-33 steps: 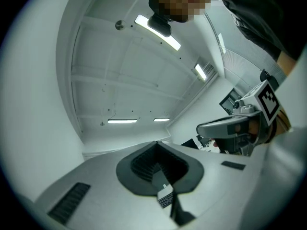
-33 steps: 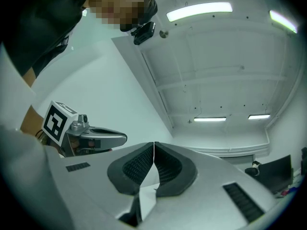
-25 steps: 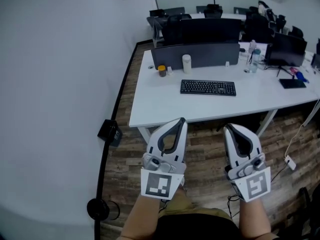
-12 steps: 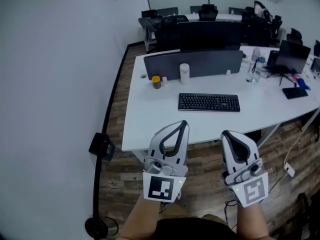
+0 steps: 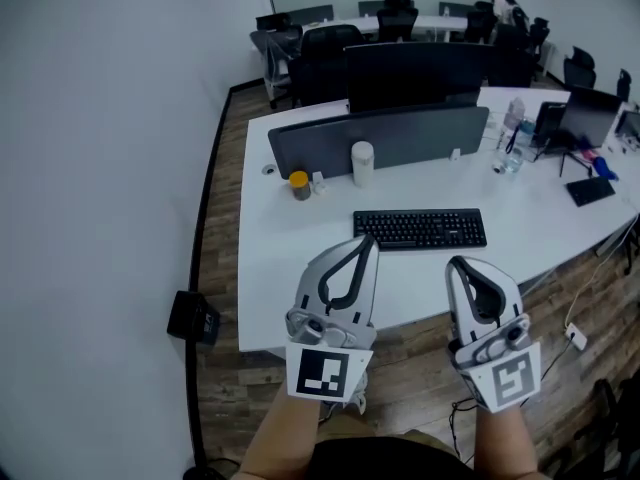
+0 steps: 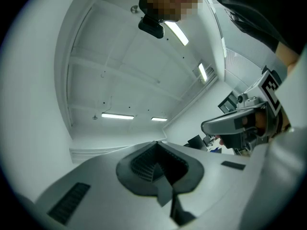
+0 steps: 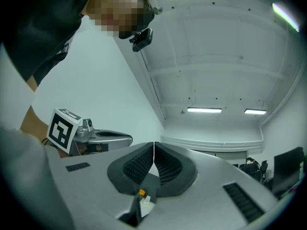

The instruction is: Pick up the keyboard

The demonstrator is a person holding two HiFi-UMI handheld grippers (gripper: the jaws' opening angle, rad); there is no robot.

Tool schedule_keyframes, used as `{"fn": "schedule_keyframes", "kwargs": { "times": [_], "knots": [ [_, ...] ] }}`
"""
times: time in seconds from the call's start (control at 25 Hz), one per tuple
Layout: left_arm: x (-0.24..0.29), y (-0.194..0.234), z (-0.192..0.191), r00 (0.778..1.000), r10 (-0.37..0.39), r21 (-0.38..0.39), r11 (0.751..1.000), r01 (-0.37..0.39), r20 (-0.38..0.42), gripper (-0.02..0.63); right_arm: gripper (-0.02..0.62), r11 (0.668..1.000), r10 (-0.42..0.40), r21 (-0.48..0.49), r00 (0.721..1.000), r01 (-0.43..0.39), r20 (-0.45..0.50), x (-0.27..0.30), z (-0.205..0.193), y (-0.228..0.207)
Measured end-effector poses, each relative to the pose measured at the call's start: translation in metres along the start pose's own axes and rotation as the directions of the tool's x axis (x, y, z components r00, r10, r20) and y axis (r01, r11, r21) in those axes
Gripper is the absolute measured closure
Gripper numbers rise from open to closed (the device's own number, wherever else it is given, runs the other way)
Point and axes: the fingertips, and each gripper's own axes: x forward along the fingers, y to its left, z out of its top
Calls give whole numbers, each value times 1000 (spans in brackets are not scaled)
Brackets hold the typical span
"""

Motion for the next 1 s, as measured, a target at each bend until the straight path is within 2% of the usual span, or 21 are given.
{"fn": "schedule_keyframes", "kwargs": {
  "times": [0.52,1.0],
  "knots": [
    [87,72,-72,996,-80,-27,996,81,30,600,565,997,-66,-32,997,65,-30,116,-58,-39],
    [125,103,-115,990,-136,-55,989,138,41,600,565,993,-103,-65,992,98,-73,161,-96,-52]
  ]
}}
